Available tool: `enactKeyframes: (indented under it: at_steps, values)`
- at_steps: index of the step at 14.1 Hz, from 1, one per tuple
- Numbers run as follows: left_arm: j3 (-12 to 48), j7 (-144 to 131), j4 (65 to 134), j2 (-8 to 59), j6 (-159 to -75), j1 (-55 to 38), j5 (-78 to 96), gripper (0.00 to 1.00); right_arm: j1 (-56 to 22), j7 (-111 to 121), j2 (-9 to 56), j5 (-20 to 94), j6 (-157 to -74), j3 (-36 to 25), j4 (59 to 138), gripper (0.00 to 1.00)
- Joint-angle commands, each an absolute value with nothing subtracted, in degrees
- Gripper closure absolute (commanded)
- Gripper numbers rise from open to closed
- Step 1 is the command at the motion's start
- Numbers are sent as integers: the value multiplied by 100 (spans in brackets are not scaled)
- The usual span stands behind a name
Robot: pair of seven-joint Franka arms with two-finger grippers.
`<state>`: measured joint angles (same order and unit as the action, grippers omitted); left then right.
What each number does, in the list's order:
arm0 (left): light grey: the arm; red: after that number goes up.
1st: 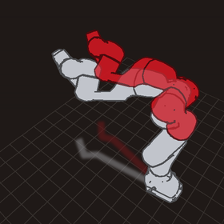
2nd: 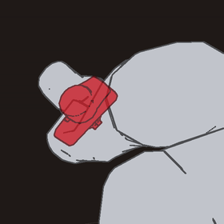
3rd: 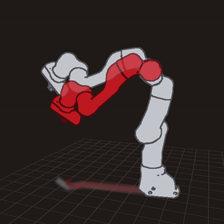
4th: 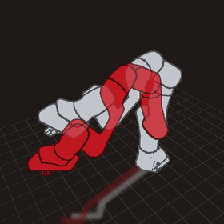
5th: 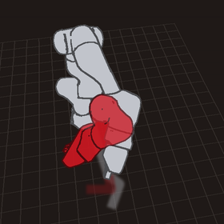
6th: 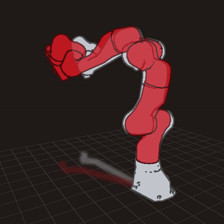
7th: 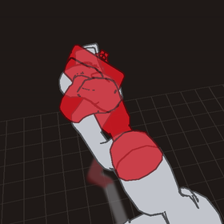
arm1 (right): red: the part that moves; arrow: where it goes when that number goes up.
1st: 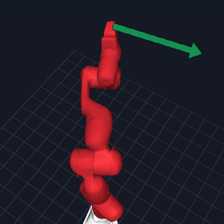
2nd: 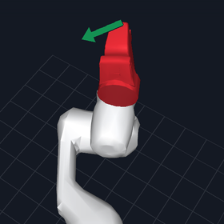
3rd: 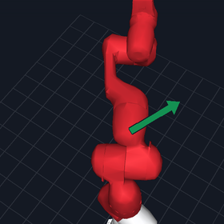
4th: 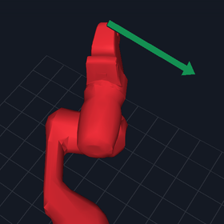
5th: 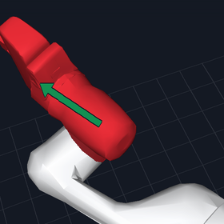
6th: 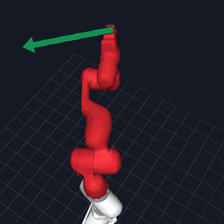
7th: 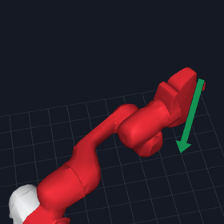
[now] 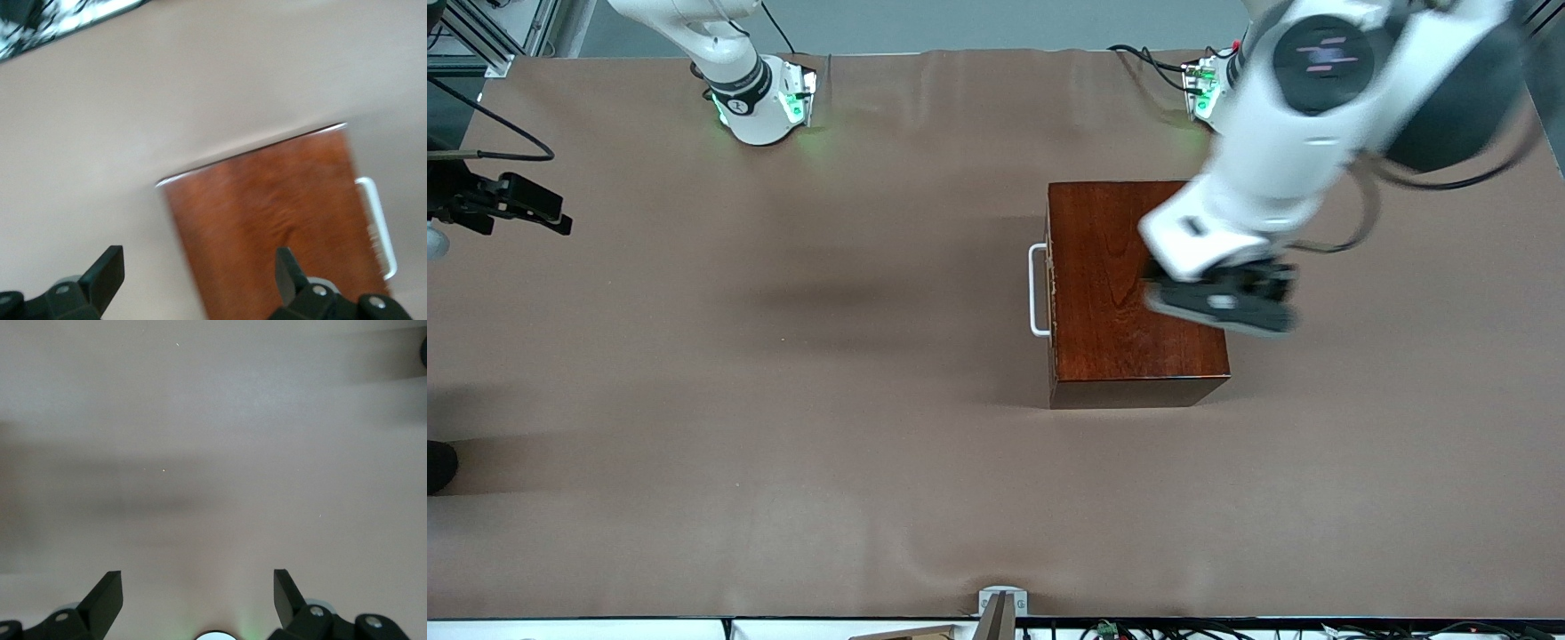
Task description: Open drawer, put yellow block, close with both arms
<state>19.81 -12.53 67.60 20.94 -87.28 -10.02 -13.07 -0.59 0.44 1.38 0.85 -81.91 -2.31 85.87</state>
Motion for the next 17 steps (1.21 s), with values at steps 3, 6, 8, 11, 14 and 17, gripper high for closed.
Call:
enactKeyframes:
  at_steps: [3, 6, 8, 11, 14, 17]
  values:
    - [1769, -1458, 7171, 1513, -8235, -194, -406, 0, 26, 79, 158, 88, -8130, -176, 8473, 0]
    - [593, -1381, 7443, 1354, -8453, -482, 8, 0, 53, 88, 158, 70, -8130, -185, 8420, 0]
    - [168, -1354, 8021, 995, -8840, -659, 53, 0, 70, 88, 158, 70, -8130, -193, 8394, 0]
    - [123, -1214, 9068, 344, -9430, -642, 61, 0, 70, 88, 158, 70, -8147, -193, 8394, 0]
    - [79, -889, 9158, 220, -9404, -589, 184, 0, 70, 88, 158, 70, -8147, -193, 8394, 0]
    - [53, -677, 9123, 220, -9396, -510, 185, 0, 70, 88, 158, 62, -8147, -202, 8385, 0]
